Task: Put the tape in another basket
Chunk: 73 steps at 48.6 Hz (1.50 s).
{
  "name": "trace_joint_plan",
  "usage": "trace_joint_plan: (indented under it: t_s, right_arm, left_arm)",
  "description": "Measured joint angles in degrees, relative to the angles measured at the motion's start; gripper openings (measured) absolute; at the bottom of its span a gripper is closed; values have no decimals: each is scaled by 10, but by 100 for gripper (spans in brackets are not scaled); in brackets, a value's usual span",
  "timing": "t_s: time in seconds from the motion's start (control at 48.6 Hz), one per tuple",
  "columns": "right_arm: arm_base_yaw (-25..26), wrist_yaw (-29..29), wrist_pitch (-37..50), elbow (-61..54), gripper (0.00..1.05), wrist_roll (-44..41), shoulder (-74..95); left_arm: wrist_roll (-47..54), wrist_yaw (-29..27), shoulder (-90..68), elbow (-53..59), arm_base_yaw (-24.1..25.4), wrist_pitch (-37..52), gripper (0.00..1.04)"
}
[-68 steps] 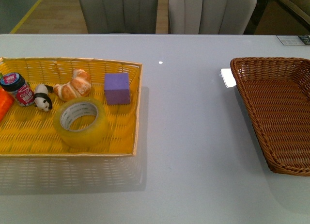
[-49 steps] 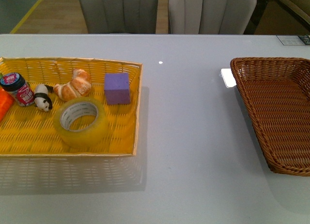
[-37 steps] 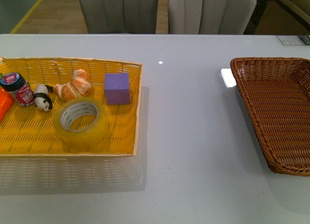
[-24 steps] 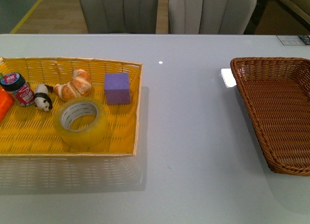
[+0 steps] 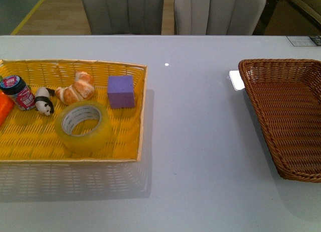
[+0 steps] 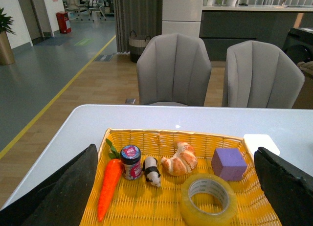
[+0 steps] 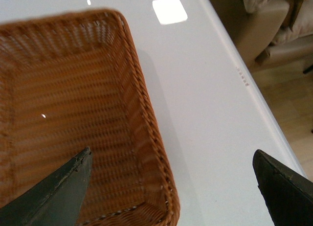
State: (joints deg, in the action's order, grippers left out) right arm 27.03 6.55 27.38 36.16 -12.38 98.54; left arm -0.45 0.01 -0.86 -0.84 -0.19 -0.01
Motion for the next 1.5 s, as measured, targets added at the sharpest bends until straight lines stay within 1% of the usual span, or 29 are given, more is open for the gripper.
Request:
trace_joint_plan:
  t_s: [0.082,0.206,0.494,0.72,0.761,0.823,0.926,0.947,1.049,1.111,1.193,1.235,1.276,1.317,1.42,1.502]
  right_arm:
    - [-7,-9,-30,69,96,-21,100]
    - [-25,-14,-49,128,96,-41,169]
    - [-65,-36,-73,224,96,-67,267]
    - [-73,-40,-84,260,95,-68,325]
    - [-72,-40,-84,264,87,-69,330]
    - [-71,-39,-84,266,79,-69,334]
    - [-66,-35,-85,269,63,-69,339]
    - [-65,-35,-85,269,61,-69,340]
    - [-58,-24,-87,269,46,-69,340]
    - [-54,-9,-92,264,31,-63,335]
    - [-56,8,-97,251,19,-50,323]
    - [-59,22,-99,241,12,-35,311]
    - [-65,31,-99,231,7,-18,300]
    - [-70,35,-98,224,5,-4,291]
    - [-105,49,-87,193,5,45,260]
    - [-130,51,-76,177,5,67,254]
  left_arm:
    - [0,0,0,0,0,0,96]
    - [0,0,0,0,0,0,96]
    - [0,0,0,0,0,0,96]
    - [0,0,0,0,0,0,96]
    - [0,0,0,0,0,0,96]
    - [0,0,0,0,0,0,96]
    - [0,0,0,0,0,0,96]
    - [0,0,0,0,0,0,96]
    - [0,0,0,0,0,0,96]
    - [0,0,0,0,0,0,96]
    - [0,0,0,0,0,0,96]
    - [0,0,0,0,0,0,96]
    - [0,0,0,0,0,0,96]
    - [0,0,0,0,0,0,96]
    - [0,0,0,0,0,0,96]
    - [0,0,0,0,0,0,96]
